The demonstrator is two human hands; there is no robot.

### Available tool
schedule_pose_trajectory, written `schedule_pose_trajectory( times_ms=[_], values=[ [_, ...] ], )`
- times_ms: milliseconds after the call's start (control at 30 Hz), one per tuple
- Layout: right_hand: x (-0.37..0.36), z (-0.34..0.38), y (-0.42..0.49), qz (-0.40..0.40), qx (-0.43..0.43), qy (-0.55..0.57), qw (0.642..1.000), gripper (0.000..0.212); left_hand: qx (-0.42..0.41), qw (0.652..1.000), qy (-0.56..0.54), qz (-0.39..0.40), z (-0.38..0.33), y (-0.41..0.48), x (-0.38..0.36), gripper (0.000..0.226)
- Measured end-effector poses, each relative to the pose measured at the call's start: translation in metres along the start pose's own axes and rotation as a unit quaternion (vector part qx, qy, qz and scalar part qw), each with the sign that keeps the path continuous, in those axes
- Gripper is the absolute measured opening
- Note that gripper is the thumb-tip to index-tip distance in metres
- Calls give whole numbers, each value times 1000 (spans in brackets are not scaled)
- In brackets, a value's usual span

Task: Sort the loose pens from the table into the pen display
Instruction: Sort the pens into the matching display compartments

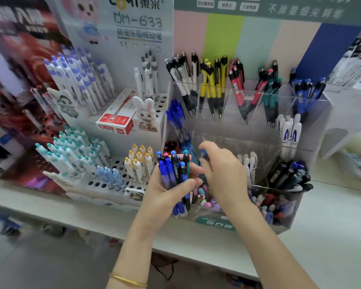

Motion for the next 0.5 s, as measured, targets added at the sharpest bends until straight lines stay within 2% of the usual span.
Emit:
schedule_pose_trajectory(
  times_ms=[167, 267, 300, 367, 400, 433, 500],
  values=[
    [-12, -2, -2, 75, -5, -10, 997, 47, 13, 999, -42, 31, -3, 3, 1, 36],
    [12, 3, 2, 0, -67, 144, 987, 31, 27, 996, -69, 54, -5, 7, -1, 39],
    [24, 6, 4, 3, -105, 237, 966, 22, 33, 995, -77, 55, -5, 8, -2, 40],
    [42, 14, 7, 76, -176, 435, 880, 14, 44, 994, -89, 42, -2, 11, -6, 40],
    [48, 17, 7, 120, -185, 483, 847, 10, 52, 994, -90, 26, -1, 13, -8, 39],
    [52, 18, 6, 143, -170, 476, 851, 9, 60, 994, -88, 12, 0, 15, -11, 38],
    [55, 15, 6, 133, -147, 415, 888, 16, 75, 993, -88, 4, 1, 20, -20, 34]
  ],
)
Point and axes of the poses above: each hand's wrist, its own y-axis towards the middle knuckle, its own x-axis out of the back of the hand, z = x × y, the point moved 2 cm from there along y, towards the middle knuckle, and after that the axes turned 4 degrees about -x, right-handed, at the moved point
